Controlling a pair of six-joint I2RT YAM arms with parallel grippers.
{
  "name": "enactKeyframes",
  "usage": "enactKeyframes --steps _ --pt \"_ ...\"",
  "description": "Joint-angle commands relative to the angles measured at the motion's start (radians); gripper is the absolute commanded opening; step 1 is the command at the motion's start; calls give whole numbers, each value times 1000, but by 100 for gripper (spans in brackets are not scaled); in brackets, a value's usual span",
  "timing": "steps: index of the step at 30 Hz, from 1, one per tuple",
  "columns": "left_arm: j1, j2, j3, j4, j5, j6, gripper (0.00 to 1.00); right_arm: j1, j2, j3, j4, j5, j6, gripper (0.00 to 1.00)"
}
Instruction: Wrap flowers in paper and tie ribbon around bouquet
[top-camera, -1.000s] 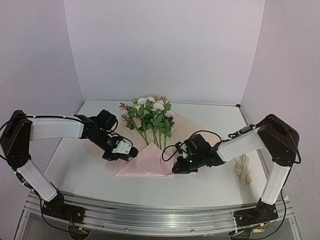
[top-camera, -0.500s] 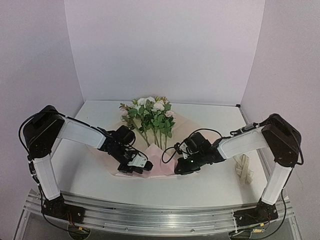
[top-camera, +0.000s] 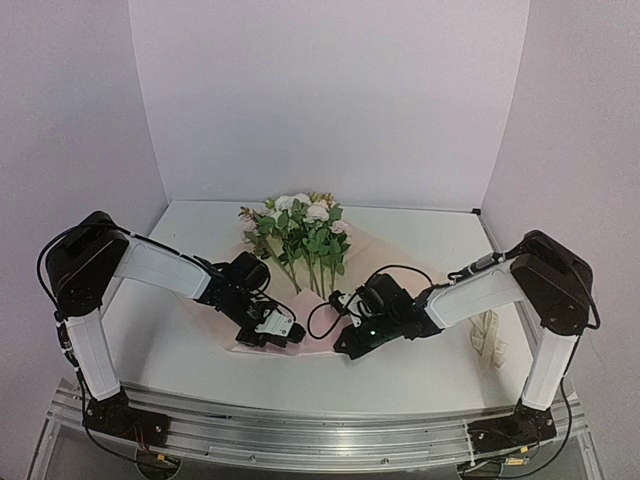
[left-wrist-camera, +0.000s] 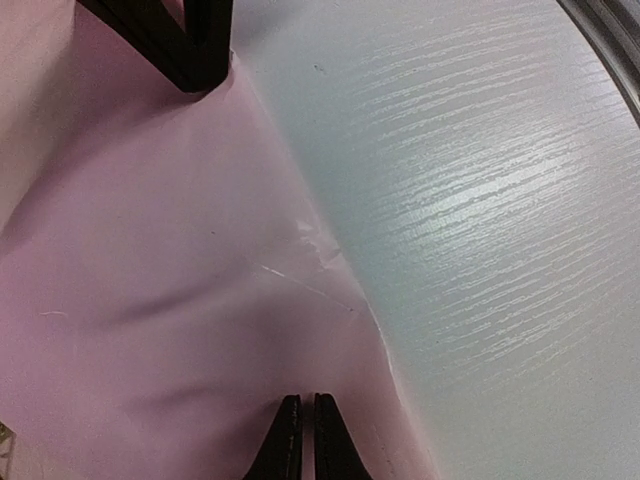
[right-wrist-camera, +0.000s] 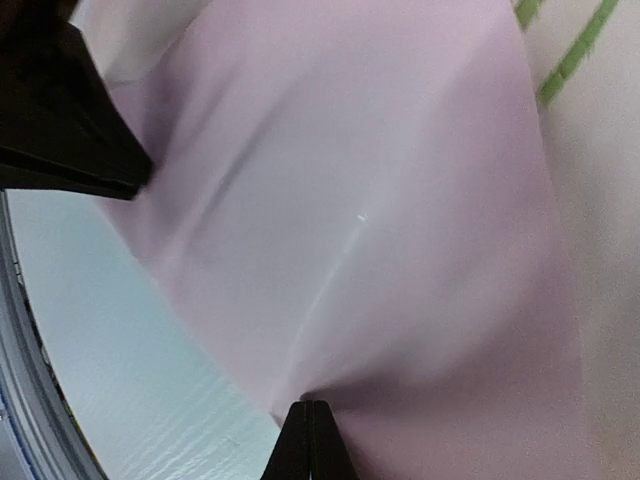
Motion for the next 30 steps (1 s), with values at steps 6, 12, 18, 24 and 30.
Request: enactKeyframes --steps 6,12,18,24,30 --pt "-3 20 -46 -54 -66 47 5 -14 -79 -178 18 85 222 0" --pt "-2 18 -58 -48 -70 62 4 -32 -203 -305 14 156 352 0" --pt "-2 15 -61 -53 -69 63 4 -74 -250 -357 -18 175 476 0" --pt "-2 14 -51 -57 -64 62 4 -74 -398 -426 -4 91 485 46" --pt "-2 18 -45 -63 -56 62 4 -74 -426 -420 9 140 670 90"
